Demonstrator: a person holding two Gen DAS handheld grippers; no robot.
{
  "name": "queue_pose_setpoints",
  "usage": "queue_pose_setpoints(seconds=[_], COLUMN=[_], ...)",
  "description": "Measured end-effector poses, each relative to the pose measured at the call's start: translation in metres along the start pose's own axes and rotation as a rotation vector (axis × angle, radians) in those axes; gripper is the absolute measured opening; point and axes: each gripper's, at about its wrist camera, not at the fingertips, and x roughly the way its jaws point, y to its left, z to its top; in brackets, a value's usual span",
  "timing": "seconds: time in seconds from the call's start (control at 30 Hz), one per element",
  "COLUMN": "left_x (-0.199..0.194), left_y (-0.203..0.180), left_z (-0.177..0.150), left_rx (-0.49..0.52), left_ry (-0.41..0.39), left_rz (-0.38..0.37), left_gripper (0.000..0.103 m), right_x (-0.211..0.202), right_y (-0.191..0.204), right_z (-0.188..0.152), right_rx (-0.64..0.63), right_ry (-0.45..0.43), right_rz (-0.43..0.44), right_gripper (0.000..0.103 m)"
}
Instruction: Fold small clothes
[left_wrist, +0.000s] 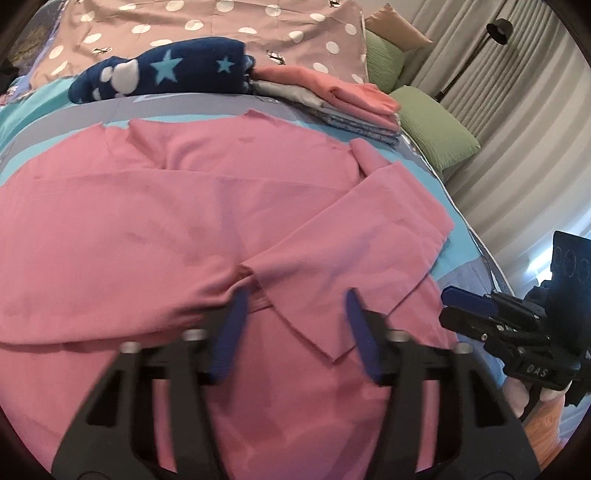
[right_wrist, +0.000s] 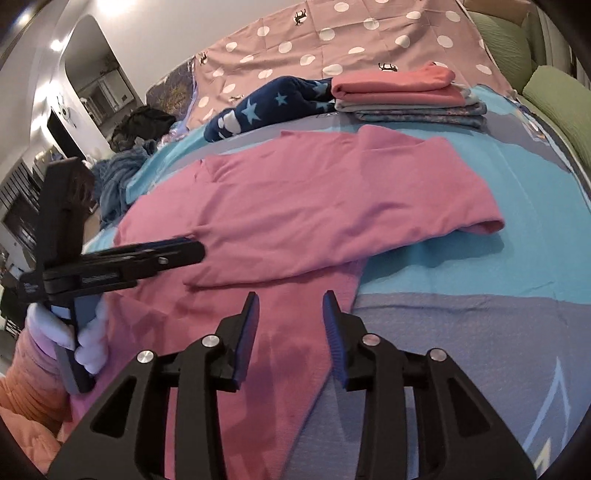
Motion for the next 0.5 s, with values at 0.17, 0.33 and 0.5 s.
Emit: queue_pose_setpoints(seconds=[0.17,0.33,0.5], left_x=[-0.009,-0.072,-0.113], left_y=[-0.015,-0.037,-0.041], left_z=[0.012,0.056,0.09], left_rx=[0.021,0.127,0.182], left_ry=[-0.031,-0.199,-0.279], left_rz=[-0.075,-0.101,-0.036], left_gripper=[0.003,0.003,0.003], right_x=[-0.012,-0.016,-0.002], right_y=[-0.002,-0.002,-0.007], right_z=[0.005,0.009,0.019], right_rx=[0.036,-0.046,-0.079], right_ry=[-0.045,-0.056,-0.041], right_rz=[-0.034,-0.179,-0.281], right_gripper=[0.037,0.038,0.048])
